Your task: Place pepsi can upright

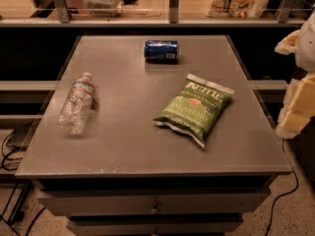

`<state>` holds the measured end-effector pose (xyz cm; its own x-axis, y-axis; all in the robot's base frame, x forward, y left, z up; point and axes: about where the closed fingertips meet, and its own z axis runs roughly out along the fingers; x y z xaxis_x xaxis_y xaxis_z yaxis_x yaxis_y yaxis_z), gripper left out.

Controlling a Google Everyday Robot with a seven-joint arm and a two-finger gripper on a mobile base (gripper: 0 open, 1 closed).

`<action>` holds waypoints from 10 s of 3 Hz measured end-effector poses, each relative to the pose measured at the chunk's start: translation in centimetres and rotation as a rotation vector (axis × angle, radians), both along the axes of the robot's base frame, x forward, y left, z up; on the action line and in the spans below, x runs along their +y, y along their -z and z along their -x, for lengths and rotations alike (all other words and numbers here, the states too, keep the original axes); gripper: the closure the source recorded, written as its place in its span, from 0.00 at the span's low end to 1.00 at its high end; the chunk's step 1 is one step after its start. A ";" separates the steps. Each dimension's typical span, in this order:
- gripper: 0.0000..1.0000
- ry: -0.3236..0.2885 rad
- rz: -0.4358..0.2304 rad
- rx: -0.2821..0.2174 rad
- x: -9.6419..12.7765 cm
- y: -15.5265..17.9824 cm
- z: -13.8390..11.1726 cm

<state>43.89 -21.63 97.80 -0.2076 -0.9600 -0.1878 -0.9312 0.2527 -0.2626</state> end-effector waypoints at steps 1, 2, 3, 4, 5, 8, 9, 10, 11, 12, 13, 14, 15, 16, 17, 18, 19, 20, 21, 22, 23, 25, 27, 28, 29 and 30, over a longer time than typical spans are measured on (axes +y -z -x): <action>0.00 -0.070 0.066 -0.037 0.5 0.0 -1.4; 0.00 -0.163 0.121 -0.083 2.3 0.2 -4.1; 0.00 -0.238 0.118 -0.126 4.9 0.0 -7.2; 0.00 -0.246 0.121 -0.130 5.2 0.0 -7.5; 0.00 -0.254 0.133 -0.132 5.5 -0.1 -7.7; 0.00 -0.415 0.214 -0.209 13.6 2.6 -19.0; 0.00 -0.415 0.214 -0.209 13.6 2.6 -19.0; 0.00 -0.429 0.246 -0.212 14.9 2.8 -20.0; 0.00 -0.457 0.285 -0.222 16.7 3.5 -22.1; 0.00 -0.479 0.318 -0.232 18.3 4.7 -24.7; 0.00 -0.481 0.338 -0.231 19.1 6.0 -27.4; 0.00 -0.457 0.343 -0.227 18.9 7.4 -30.4; 0.00 -0.394 0.301 -0.235 17.5 8.2 -33.1; 0.00 -0.392 0.300 -0.234 17.6 8.5 -33.2; 0.00 -0.360 0.285 -0.241 17.6 9.5 -34.5; 0.00 -0.362 0.276 -0.247 18.5 10.3 -35.9; 0.00 -0.375 0.258 -0.249 19.6 10.8 -36.6; 0.00 -0.401 0.244 -0.253 21.0 10.8 -36.9; 0.18 -0.400 0.234 -0.235 21.4 11.4 -37.1; 0.41 -0.386 0.218 -0.205 21.1 12.5 -37.2; 0.64 -0.386 0.218 -0.205 21.0 12.1 -37.2; 1.00 -0.365 0.185 -0.250 20.7 8.9 -36.5; 1.00 -0.436 -0.045 -0.329 20.7 4.1 -33.9; 1.00 -0.484 -0.204 -0.330 21.1 3.5 -32.1; 1.00 -0.488 -0.356 -0.304 21.0 4.0 -30.5; 1.00 -0.491 -0.370 -0.299 21.3 4.1 -30.3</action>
Offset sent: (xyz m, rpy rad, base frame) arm 0.0746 0.0442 -0.0070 -0.1900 -0.1262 0.2794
